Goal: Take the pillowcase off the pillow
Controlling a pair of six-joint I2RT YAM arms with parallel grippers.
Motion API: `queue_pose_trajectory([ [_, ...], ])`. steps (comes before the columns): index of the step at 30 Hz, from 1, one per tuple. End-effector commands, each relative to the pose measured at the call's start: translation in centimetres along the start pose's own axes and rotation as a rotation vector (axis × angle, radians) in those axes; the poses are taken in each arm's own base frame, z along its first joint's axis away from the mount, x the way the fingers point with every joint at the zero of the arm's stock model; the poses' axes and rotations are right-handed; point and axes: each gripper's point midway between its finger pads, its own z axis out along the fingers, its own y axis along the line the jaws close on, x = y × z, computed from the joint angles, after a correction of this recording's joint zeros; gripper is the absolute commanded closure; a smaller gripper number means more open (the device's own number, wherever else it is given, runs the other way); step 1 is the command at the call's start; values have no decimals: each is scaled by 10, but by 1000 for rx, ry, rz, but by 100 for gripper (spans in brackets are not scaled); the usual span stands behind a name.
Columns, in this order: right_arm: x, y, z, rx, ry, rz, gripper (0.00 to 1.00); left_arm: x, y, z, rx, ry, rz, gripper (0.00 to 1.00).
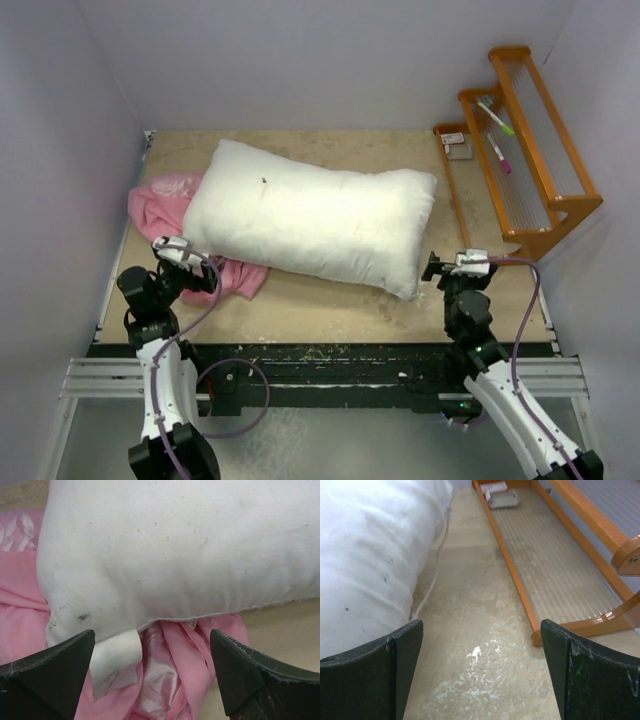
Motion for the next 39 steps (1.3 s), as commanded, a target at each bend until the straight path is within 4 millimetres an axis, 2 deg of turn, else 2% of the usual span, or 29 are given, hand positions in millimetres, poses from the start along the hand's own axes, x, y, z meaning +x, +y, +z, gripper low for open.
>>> queue_pose_trajectory([
  [1,-17,-1,-9,-31,-134,61,0,-8,-26,-5,126,-58,86,1],
  [4,-19,-5,-9,-21,-138,73,0,-8,-33,-5,175,-62,107,1],
  [6,-17,-1,-5,-29,-115,58,0,-4,-18,3,97,-113,78,1],
  [7,-17,2,-3,-37,-109,52,0,7,-13,4,58,-82,28,1],
  [8,-14,1,0,-23,-91,46,0,5,-6,5,29,-65,32,1],
  [12,-14,-6,-2,25,-96,71,0,14,-4,3,-31,-101,34,1],
  [15,-14,-7,-5,28,-101,73,0,13,8,-1,-122,-99,6,1],
  [39,-14,-7,-3,35,-98,76,0,14,1,1,-71,-90,21,1],
])
